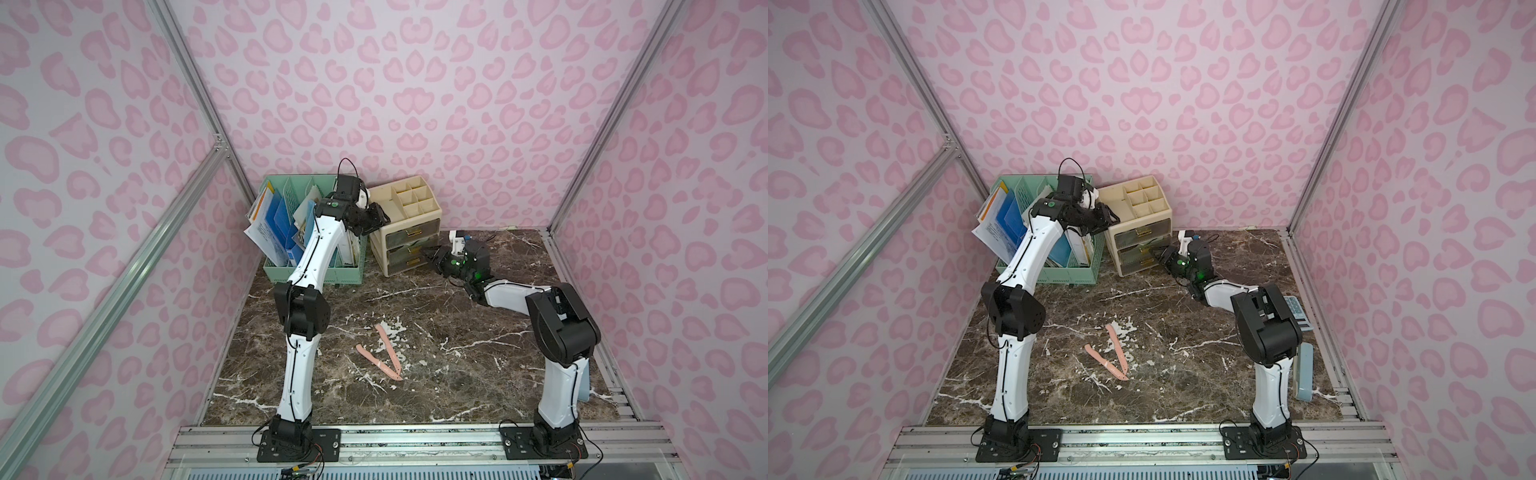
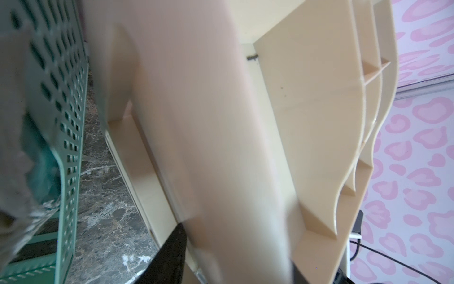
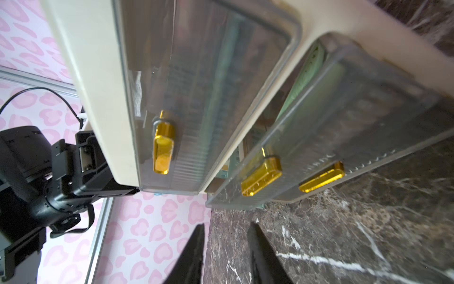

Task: Place the fruit knives into the drawer by color
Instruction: Close the drawer in the storage box.

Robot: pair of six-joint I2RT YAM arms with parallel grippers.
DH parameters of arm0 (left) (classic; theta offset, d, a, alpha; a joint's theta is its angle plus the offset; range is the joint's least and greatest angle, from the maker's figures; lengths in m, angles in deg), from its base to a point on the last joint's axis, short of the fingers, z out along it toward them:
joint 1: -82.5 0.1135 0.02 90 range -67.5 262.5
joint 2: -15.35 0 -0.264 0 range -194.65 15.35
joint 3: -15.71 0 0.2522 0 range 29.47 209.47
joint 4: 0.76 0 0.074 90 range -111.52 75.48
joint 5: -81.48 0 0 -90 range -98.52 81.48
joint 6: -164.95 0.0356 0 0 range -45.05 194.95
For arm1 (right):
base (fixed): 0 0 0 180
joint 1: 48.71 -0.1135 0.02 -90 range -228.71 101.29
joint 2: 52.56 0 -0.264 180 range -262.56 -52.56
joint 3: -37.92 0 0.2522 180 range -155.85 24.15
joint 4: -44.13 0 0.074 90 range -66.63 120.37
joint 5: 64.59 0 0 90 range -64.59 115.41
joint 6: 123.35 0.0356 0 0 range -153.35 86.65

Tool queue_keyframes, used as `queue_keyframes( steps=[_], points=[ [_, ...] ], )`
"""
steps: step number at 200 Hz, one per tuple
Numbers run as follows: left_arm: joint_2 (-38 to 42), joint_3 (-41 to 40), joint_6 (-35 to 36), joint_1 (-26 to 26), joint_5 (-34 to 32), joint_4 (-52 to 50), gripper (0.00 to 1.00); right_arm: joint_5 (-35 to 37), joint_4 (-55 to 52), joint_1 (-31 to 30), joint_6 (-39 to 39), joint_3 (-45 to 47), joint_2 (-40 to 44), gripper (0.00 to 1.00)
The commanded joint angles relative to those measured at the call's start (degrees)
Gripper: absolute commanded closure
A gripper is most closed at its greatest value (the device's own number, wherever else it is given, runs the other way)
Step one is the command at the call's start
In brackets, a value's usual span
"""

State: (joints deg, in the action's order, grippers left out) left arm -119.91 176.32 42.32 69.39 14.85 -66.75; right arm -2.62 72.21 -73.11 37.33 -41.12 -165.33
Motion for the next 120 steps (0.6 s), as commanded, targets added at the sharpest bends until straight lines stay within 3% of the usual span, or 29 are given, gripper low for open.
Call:
queue_keyframes(
  steps=[1, 22, 50, 72, 96, 120],
  points=[
    [-1.9, 3.4, 1.5, 0.2, -2.0, -7.5, 0.50, 0.0, 4.2, -0.4, 1.3, 3.1, 0.2, 0.56],
    [-3.4, 6.7, 1.9, 0.3, -2.5, -10.8, 0.50, 0.3, 10.1, -0.4, 5.0, 5.2, -1.7, 0.49],
    [-3.3, 6.8, 2.2, 0.3, -2.5, -11.4, 0.50, 0.5, 16.0, -0.5, 8.8, 5.1, -5.2, 0.49],
    [-3.3, 6.7, 2.3, 0.3, -2.2, -11.3, 0.50, 0.6, 17.9, -0.4, 9.9, 4.0, -6.8, 0.61],
    [-3.5, 6.7, 2.5, 0.5, -2.0, -11.3, 0.50, 0.9, 16.8, -0.5, 9.4, 2.8, -6.7, 0.84],
    [-3.7, 6.7, 2.4, 0.7, -1.7, -11.1, 0.50, 0.5, 16.1, -0.5, 9.3, 0.5, -8.0, 0.91]
  ],
)
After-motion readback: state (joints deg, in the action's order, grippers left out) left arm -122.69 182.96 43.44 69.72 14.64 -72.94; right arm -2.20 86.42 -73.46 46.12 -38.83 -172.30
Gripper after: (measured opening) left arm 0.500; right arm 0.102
